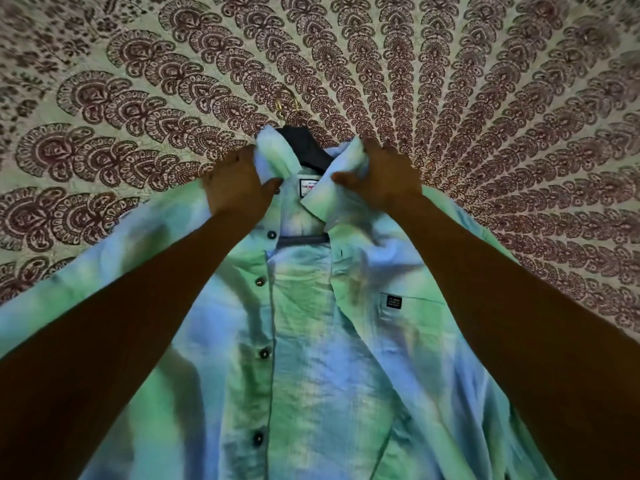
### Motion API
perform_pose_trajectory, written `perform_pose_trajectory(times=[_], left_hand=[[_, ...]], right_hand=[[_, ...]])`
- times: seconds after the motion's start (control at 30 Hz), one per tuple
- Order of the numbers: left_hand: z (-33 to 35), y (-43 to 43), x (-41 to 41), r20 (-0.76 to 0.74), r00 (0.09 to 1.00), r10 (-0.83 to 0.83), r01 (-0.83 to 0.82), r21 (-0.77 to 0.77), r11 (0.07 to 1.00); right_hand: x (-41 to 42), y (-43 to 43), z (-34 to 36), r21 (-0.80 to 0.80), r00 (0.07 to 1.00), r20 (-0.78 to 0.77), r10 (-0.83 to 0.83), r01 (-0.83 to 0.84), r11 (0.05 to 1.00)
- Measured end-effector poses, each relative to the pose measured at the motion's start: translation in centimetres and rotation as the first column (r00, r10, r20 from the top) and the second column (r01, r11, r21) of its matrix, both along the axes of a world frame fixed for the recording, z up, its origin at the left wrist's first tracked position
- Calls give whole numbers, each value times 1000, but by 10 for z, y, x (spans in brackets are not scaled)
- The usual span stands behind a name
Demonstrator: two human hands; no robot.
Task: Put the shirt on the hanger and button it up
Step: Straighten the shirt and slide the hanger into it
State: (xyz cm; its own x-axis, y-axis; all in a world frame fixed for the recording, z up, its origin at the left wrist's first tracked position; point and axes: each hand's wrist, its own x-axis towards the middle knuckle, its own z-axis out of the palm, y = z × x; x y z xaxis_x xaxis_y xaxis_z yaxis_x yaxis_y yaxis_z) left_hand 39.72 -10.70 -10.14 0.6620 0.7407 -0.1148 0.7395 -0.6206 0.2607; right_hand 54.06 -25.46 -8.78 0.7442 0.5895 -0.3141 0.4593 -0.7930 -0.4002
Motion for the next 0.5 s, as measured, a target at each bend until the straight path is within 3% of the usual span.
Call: perform_pose_trajectory(times=[0.17, 0.3, 0.4, 0.43, 0.5], left_hand=[[1, -8, 20, 170, 961, -220, 219, 25, 975], [-2, -10, 20, 230, 957, -178, 171, 51, 984], [8, -3, 25, 381, 923, 52, 43, -237, 971], [10, 6, 32, 376, 918, 129, 7, -340, 940], [19, 28, 47, 253, 964, 85, 38, -446, 894]], right_hand=[[-12, 11, -3, 92, 1000, 6, 27, -28, 995], [-20, 21, -6, 38, 975, 220, 13, -22, 999], [-13, 30, -1, -34, 935, 340, 98, -92, 995], [-10, 32, 1, -46, 938, 322, 126, -117, 992], [-5, 35, 5, -41, 959, 246, 143, -137, 990]])
